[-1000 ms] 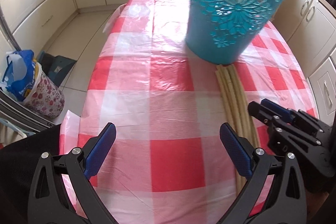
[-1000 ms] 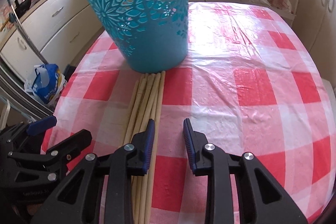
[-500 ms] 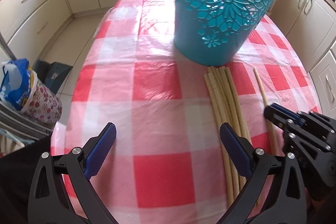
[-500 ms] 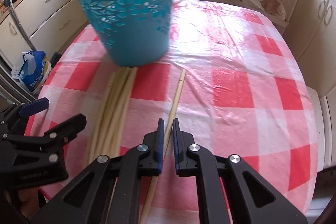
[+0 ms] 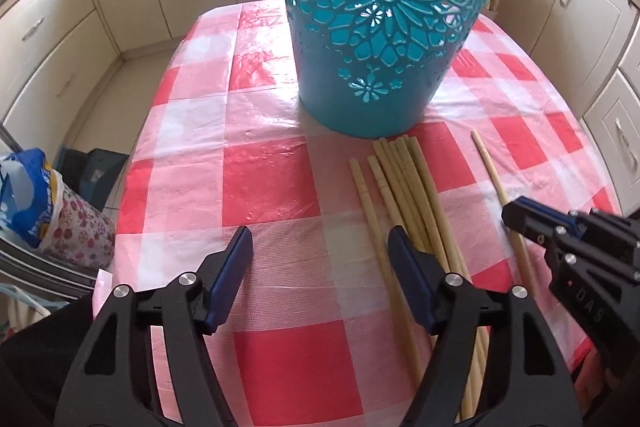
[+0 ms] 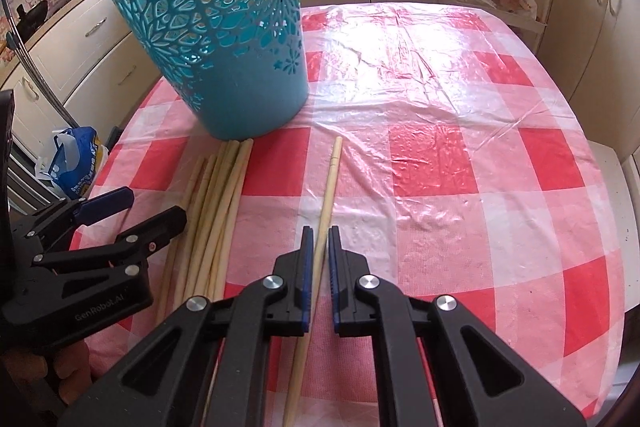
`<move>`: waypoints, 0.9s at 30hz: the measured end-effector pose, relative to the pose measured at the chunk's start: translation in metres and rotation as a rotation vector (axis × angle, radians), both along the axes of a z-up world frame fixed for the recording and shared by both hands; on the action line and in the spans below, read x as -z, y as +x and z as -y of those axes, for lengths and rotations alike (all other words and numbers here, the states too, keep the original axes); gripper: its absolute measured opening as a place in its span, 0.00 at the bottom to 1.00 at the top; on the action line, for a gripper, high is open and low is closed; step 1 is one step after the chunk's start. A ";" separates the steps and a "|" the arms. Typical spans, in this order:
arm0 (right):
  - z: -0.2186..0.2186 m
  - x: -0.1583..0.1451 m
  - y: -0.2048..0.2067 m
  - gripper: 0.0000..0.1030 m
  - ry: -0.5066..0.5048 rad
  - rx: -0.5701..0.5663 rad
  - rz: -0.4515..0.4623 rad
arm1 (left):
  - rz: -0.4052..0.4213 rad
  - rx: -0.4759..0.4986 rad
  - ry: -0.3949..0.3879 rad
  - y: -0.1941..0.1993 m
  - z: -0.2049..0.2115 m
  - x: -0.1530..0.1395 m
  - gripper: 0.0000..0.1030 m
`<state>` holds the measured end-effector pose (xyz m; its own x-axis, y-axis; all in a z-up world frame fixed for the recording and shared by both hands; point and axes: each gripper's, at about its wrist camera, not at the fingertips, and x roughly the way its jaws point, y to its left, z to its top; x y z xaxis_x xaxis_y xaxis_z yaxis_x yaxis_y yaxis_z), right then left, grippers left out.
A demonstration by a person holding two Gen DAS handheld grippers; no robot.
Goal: Organize utensils
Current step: 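Close the right gripper on the wooden stick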
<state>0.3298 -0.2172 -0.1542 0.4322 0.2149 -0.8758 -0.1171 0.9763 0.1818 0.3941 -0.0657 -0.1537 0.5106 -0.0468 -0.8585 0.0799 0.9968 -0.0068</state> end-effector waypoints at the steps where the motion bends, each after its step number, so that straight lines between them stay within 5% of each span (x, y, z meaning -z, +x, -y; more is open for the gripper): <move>1: 0.000 0.000 0.002 0.08 -0.001 -0.001 0.004 | 0.002 0.001 -0.001 0.000 0.000 0.000 0.65; 6: -0.015 0.002 0.006 0.08 -0.073 -0.032 0.040 | 0.028 0.038 0.044 -0.002 0.009 0.001 0.55; 8: -0.022 0.002 0.004 0.08 -0.118 -0.053 0.048 | 0.045 0.098 0.038 -0.003 0.014 0.000 0.40; 10: -0.021 0.001 0.002 0.06 -0.104 -0.052 0.023 | 0.052 0.188 0.041 -0.003 0.021 -0.001 0.15; 12: -0.013 0.000 -0.001 0.06 -0.048 -0.031 -0.013 | 0.055 0.324 0.099 -0.002 0.033 -0.002 0.07; 14: -0.008 0.000 -0.004 0.06 -0.007 -0.026 -0.043 | 0.070 0.445 0.160 -0.002 0.040 -0.002 0.06; 18: -0.010 -0.003 -0.003 0.10 -0.041 -0.036 -0.026 | 0.045 0.497 0.156 0.003 0.038 -0.005 0.05; 21: -0.015 -0.001 0.000 0.36 -0.093 -0.043 -0.010 | 0.048 0.482 0.153 0.001 0.038 -0.005 0.05; 24: -0.019 0.002 -0.003 0.36 -0.129 -0.062 0.017 | 0.048 0.463 0.137 0.002 0.037 -0.004 0.06; 27: -0.017 0.002 -0.003 0.13 -0.125 -0.059 0.026 | 0.041 0.441 0.107 0.002 0.034 -0.003 0.05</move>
<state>0.3265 -0.1999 -0.1559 0.4448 0.1304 -0.8861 -0.1780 0.9825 0.0552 0.3964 -0.0999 -0.1507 0.4952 -0.1794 -0.8500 0.4950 0.8624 0.1064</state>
